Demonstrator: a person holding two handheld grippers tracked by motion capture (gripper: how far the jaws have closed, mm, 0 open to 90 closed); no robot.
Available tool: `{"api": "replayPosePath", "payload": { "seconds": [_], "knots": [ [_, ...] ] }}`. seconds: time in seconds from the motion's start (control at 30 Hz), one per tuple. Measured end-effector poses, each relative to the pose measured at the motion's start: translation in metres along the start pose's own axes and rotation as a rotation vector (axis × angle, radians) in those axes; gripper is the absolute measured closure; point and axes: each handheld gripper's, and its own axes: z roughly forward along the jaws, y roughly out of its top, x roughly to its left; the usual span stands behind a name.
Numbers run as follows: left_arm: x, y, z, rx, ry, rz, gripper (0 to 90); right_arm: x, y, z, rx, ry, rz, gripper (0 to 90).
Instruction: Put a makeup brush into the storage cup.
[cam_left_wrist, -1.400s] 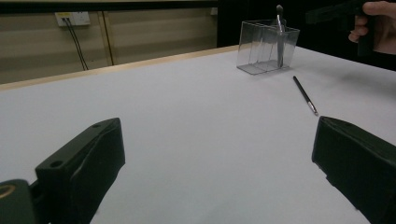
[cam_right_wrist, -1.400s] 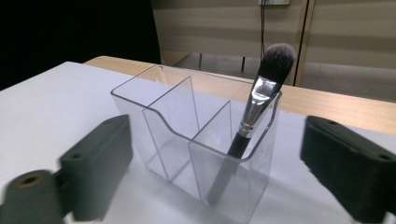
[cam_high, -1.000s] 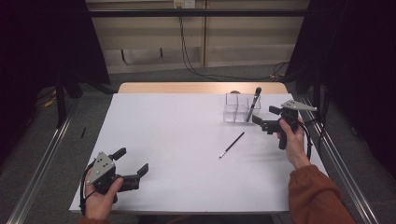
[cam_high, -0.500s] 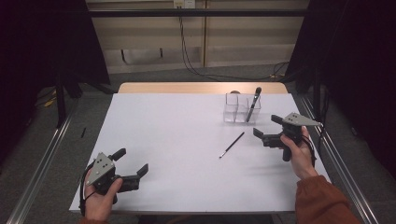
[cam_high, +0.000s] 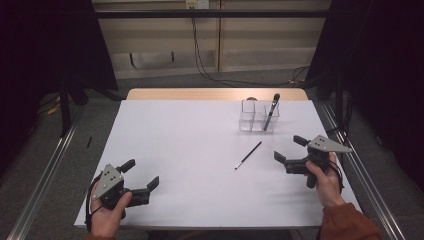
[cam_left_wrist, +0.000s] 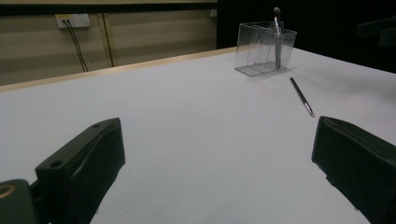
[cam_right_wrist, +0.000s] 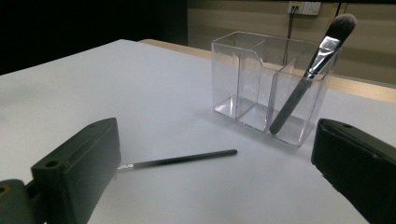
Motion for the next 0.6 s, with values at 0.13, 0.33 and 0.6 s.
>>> {"api": "replayPosePath", "payload": {
  "seconds": [0.13, 0.33, 0.6],
  "knots": [
    [0.001, 0.000, 0.000, 0.001, -0.003, -0.002, 2.5, 0.004, -0.006, -0.007, 0.011, -0.005, 0.000, 1.0],
    [0.001, -0.001, -0.003, 0.004, 0.004, -0.005, 2.5, 0.010, -0.015, -0.018, 0.012, -0.010, 0.009, 1.2],
    [0.000, -0.002, -0.010, -0.004, 0.018, -0.018, 2.5, 0.016, -0.025, -0.041, 0.019, -0.032, 0.008, 0.8]
  ]
}}
